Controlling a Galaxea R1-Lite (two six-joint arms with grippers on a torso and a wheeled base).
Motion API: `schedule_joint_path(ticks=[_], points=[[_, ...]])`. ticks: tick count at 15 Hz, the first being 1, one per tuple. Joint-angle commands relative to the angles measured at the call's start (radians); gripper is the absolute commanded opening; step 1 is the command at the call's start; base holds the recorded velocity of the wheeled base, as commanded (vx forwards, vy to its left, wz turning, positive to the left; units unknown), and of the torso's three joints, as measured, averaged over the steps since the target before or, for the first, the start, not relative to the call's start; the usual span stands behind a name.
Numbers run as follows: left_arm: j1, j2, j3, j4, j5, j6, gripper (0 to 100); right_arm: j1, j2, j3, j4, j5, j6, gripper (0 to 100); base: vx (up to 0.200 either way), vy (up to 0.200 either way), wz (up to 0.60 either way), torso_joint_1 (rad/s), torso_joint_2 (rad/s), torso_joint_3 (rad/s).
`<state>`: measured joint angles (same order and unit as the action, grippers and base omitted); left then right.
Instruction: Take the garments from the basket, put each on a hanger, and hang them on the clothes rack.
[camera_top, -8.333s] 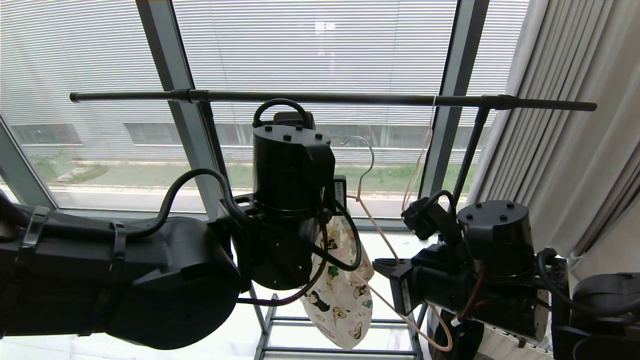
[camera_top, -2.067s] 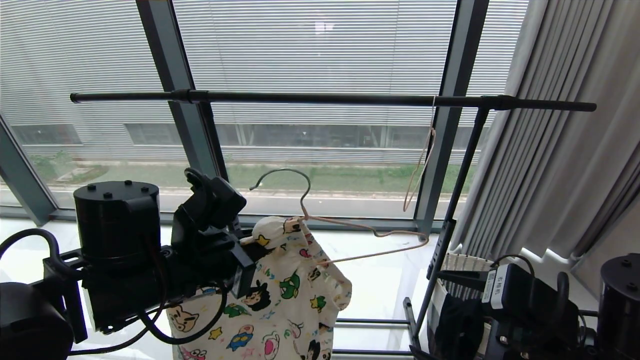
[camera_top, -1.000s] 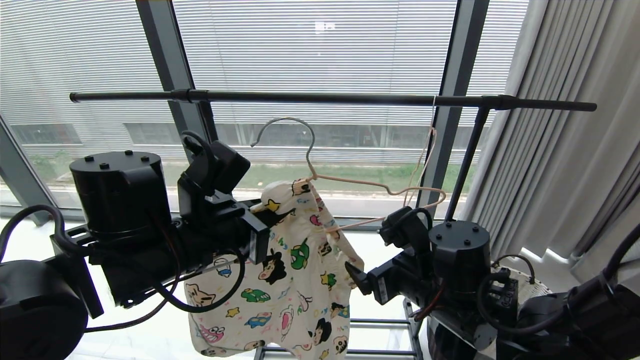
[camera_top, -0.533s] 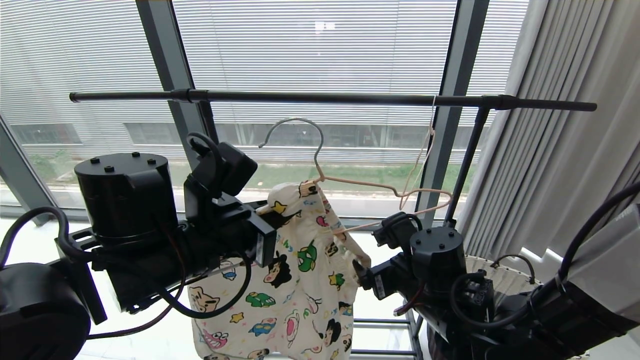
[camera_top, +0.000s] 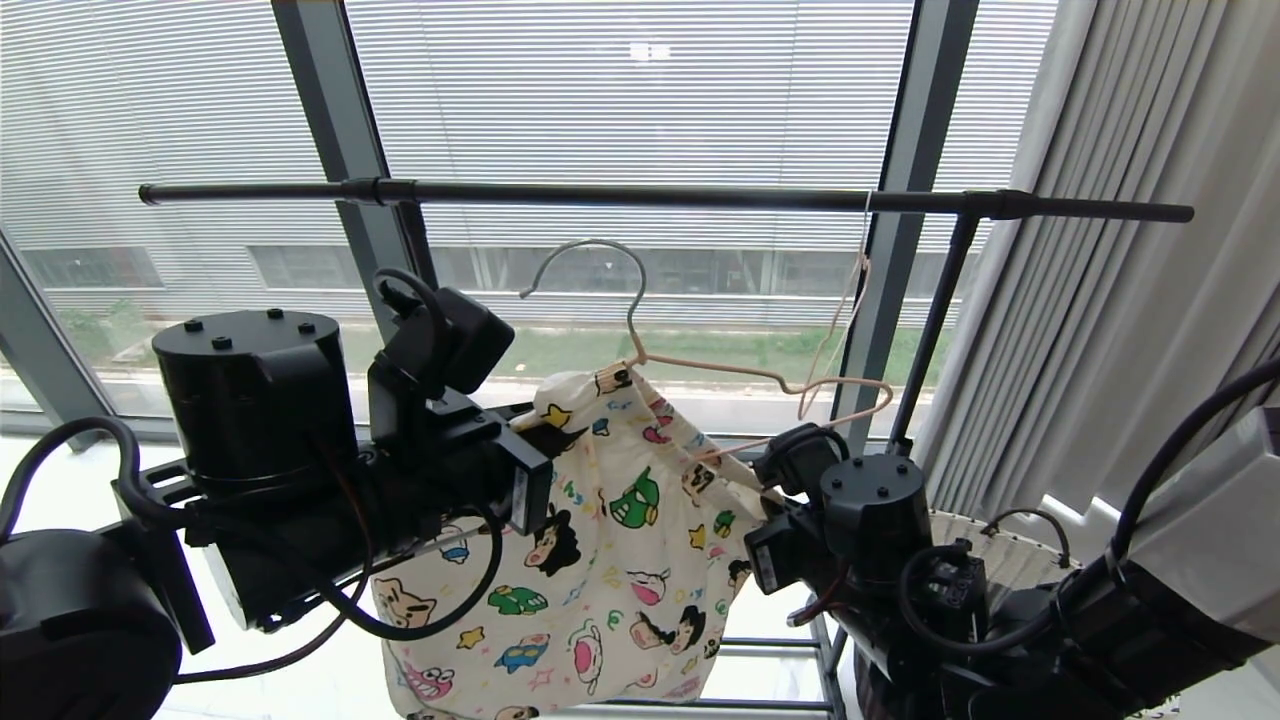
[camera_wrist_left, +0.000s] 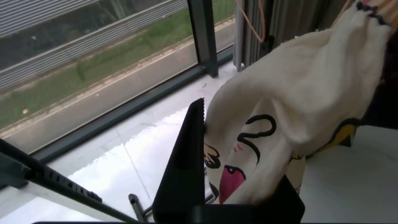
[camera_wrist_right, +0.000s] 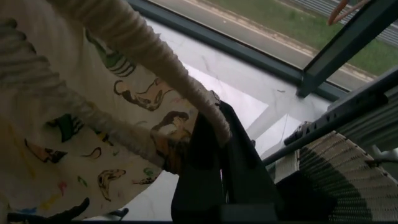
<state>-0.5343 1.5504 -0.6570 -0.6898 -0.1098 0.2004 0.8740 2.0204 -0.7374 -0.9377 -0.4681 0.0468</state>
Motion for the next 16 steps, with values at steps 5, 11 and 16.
schedule_joint_path(ticks=[5, 11, 16], points=[[0.01, -0.001, 0.079, -0.001, 0.039, 0.002, 0, -0.084, -0.068, 0.001, -0.01, -0.024, -0.005, 0, 0.0, 0.0, 0.0, 0.0, 0.0, 0.0], [0.034, 0.0, 0.094, -0.001, 0.039, -0.001, 0, -0.175, -0.127, 0.004, -0.01, -0.015, -0.048, 0, 0.0, 0.0, 0.0, 0.0, 0.0, 0.0], [0.069, -0.004, 0.119, -0.001, 0.039, 0.007, 0, -0.184, -0.135, 0.003, -0.01, -0.014, -0.051, 0, 0.0, 0.0, 0.0, 0.0, 0.0, 0.0]])
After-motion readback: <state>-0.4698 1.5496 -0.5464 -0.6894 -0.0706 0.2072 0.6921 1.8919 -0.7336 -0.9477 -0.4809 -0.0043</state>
